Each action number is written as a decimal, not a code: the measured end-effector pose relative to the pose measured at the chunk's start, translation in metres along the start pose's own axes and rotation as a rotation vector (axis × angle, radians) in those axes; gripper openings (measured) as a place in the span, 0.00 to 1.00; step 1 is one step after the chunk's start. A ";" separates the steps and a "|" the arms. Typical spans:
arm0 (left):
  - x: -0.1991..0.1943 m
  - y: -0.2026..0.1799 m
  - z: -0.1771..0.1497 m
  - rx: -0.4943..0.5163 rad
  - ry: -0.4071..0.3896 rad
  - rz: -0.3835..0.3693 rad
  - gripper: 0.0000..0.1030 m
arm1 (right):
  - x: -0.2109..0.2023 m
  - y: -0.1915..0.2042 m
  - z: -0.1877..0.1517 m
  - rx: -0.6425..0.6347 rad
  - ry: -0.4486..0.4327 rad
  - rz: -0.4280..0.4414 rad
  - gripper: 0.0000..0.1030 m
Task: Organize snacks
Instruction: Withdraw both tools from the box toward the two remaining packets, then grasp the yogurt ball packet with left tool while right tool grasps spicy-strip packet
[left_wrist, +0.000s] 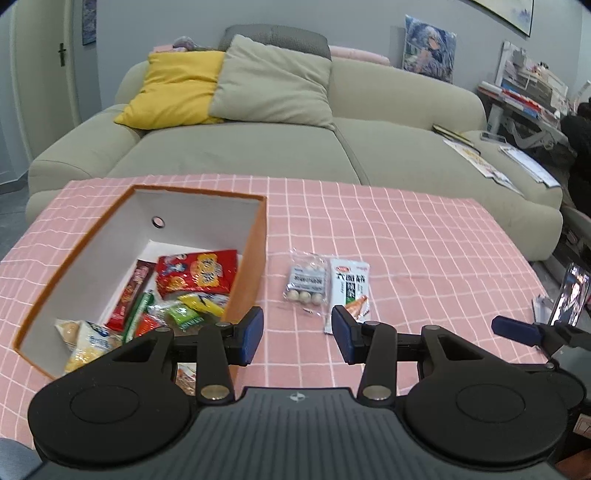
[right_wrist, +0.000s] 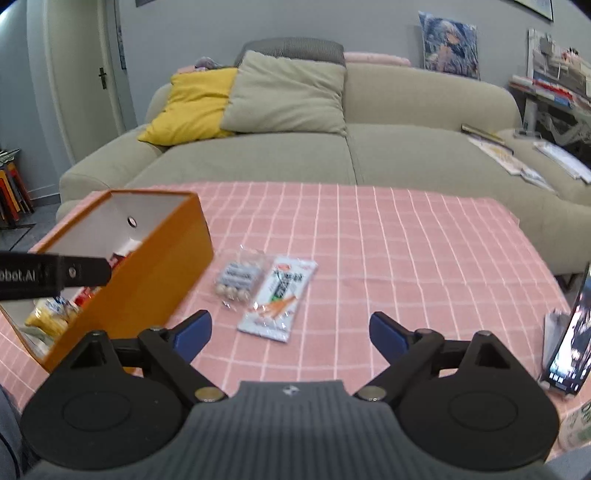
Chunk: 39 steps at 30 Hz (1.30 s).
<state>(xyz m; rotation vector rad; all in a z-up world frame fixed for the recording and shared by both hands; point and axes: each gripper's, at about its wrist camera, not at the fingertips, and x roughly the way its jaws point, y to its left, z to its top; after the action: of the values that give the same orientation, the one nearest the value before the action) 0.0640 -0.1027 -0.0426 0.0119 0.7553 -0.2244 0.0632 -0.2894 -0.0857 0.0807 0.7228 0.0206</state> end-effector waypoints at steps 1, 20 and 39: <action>0.004 -0.002 -0.001 0.006 0.005 -0.002 0.49 | 0.003 -0.003 -0.003 0.001 0.007 -0.010 0.83; 0.067 -0.012 0.002 0.013 0.116 0.035 0.56 | 0.116 0.012 -0.008 -0.083 0.114 0.032 0.78; 0.102 0.000 0.017 -0.016 0.158 0.053 0.58 | 0.173 0.033 -0.003 -0.126 0.144 -0.017 0.62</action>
<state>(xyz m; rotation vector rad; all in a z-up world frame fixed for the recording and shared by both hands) 0.1472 -0.1248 -0.0998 0.0347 0.9131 -0.1683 0.1906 -0.2487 -0.1995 -0.0479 0.8644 0.0556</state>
